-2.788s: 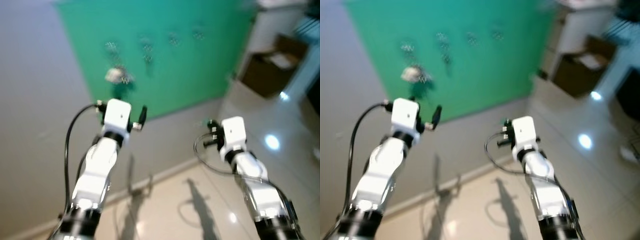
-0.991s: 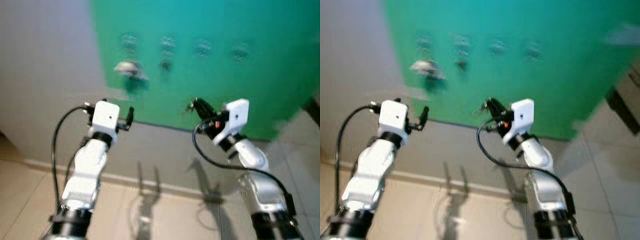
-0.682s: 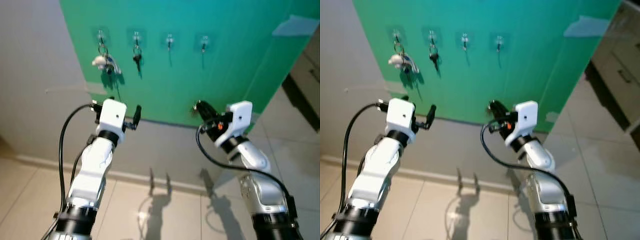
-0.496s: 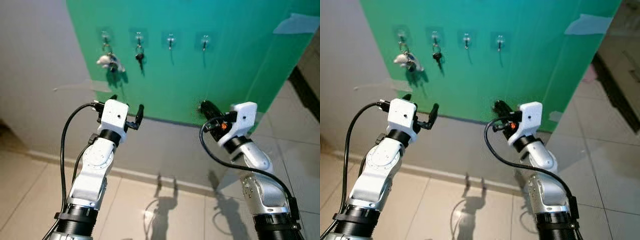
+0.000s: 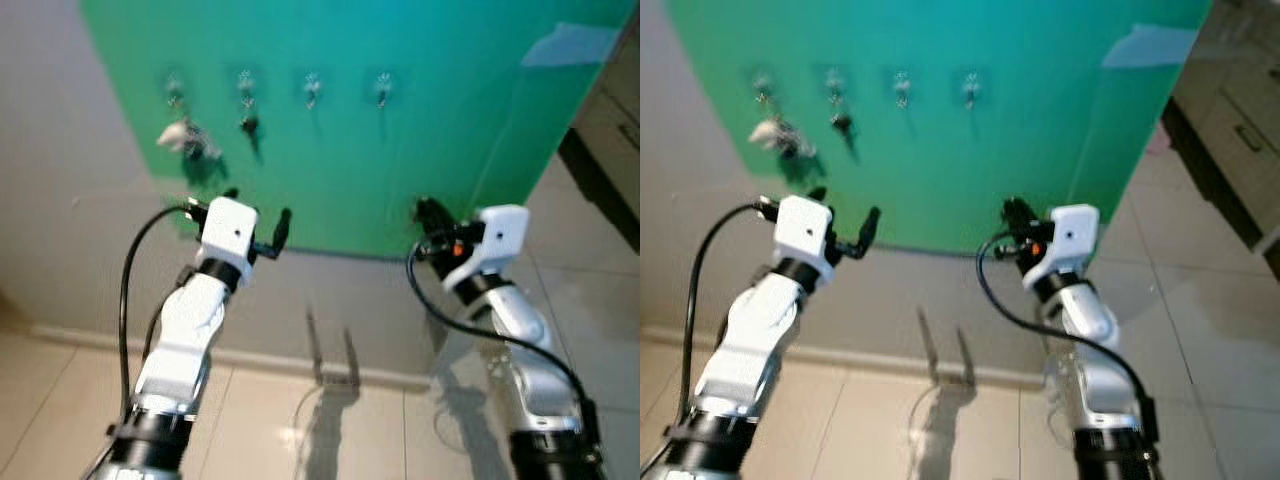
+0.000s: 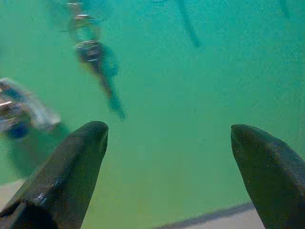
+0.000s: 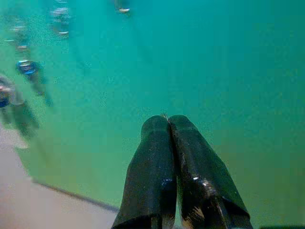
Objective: Hang keys on a hook
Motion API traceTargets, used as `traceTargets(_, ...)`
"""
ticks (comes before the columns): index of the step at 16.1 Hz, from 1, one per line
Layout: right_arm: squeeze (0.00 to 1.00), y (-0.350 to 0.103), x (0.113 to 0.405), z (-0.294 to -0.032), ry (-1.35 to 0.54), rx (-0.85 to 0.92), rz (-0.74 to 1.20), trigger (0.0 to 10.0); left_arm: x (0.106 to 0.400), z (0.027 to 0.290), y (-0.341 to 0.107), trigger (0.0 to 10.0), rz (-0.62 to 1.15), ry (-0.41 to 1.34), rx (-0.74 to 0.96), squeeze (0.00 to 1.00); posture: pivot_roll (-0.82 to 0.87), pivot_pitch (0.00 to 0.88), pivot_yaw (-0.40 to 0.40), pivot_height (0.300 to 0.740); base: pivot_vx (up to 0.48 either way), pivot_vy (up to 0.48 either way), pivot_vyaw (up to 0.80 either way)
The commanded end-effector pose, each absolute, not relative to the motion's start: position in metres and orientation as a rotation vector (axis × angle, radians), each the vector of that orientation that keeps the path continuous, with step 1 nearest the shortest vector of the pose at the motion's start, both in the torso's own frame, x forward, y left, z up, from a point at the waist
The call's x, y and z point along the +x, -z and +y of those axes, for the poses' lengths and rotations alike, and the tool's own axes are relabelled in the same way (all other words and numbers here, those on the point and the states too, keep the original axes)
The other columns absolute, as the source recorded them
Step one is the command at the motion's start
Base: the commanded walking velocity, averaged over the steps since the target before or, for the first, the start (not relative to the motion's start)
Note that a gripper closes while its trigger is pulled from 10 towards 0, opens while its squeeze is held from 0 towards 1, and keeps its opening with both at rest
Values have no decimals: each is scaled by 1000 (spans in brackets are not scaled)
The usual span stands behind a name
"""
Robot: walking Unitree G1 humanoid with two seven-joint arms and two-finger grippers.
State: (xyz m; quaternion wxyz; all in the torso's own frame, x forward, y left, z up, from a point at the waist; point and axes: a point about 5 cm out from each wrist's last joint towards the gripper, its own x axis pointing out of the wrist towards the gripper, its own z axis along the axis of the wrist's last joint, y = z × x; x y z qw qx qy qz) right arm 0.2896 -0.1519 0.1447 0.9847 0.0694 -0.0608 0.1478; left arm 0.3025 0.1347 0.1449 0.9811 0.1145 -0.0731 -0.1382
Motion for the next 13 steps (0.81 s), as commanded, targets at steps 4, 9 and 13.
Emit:
traceTargets(4, 0, -148, 290, -152, -318, 75, -142, 10000, 302, 140, -144, 10000, -139, 271, 233, 0, -68, 0, 20, 740, 431, 0, 0)
traceTargets(9, 0, -145, 275, -148, -539, 206, -98, 10000, 295, 131, -144, 10000, -157, 342, 207, 0, -72, 0, 17, 740, 171, 0, 578)
traceTargets(13, 0, -146, 263, -151, -663, 222, -86, 10000, 282, 117, -141, 10000, -168, 489, 188, 0, -72, 0, 7, 740, 0, 0, 0)
